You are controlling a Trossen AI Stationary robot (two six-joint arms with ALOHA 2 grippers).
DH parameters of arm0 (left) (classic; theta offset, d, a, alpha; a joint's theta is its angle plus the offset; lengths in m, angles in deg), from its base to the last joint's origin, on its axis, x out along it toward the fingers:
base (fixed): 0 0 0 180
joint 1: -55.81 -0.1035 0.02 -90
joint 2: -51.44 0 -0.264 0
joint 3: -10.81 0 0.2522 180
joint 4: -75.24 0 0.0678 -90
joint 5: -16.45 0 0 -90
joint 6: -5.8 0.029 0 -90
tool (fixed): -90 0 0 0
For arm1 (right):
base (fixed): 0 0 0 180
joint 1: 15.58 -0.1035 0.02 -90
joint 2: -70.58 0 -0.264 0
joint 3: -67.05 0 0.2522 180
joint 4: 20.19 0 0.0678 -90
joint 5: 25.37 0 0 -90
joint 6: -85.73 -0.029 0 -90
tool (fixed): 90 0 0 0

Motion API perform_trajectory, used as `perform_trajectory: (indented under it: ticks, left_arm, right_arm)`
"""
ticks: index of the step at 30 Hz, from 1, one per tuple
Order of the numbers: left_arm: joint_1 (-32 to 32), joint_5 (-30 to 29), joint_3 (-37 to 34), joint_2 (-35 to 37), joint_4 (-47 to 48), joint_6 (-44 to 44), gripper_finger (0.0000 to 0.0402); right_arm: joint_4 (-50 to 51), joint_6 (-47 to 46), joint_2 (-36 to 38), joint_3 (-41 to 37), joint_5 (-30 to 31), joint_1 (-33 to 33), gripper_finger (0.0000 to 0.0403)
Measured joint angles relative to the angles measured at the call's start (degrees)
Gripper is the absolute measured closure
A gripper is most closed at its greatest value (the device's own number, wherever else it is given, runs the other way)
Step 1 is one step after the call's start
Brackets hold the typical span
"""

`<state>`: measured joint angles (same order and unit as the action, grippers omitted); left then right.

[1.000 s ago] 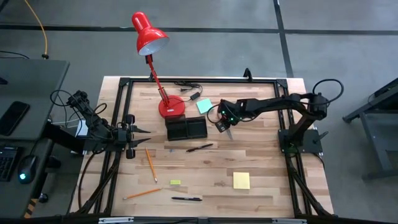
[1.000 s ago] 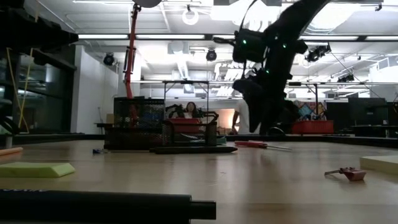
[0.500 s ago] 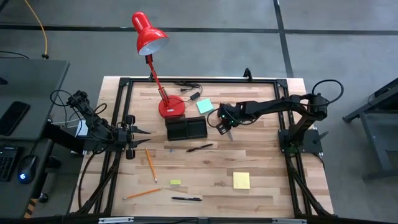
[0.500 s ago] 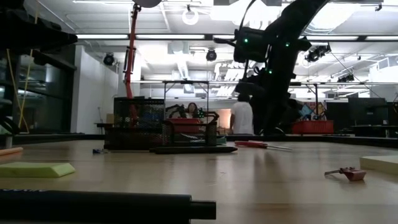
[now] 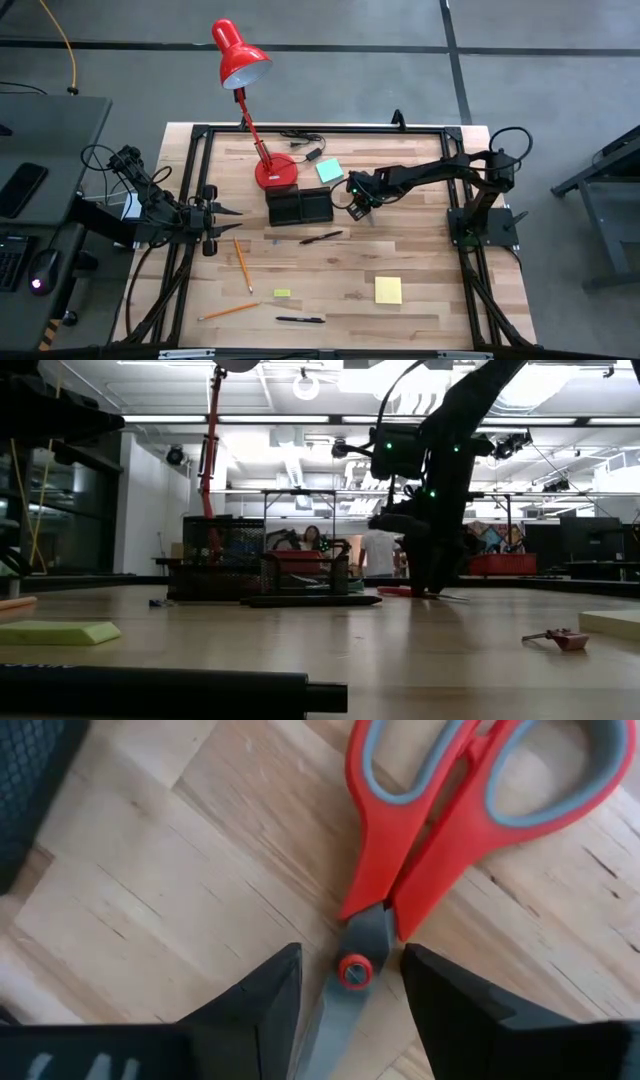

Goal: Pick and place office supplies into organizer
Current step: Put the red scissors into the desk organizer

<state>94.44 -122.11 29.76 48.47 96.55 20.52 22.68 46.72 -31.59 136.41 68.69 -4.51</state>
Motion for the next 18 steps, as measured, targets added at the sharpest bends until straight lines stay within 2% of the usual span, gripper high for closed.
perform_trajectory:
  ticks: [4,7,18]
  left_arm:
    - [0.0,0.1,0.0,0.0,0.1,0.0,0.0295]
    - [0.0,0.1,0.0,0.0,0.1,0.0,0.0295]
    - [0.0,0.1,0.0,0.0,0.1,0.0,0.0295]
  right_arm:
    - [0.0,-0.1,-0.2,0.0,0.5,0.0,0.0231]
    - [0.2,-0.1,-0.3,0.0,0.6,0.0,0.0247]
    - [1.1,0.4,-0.4,-0.1,1.2,0.0,0.0387]
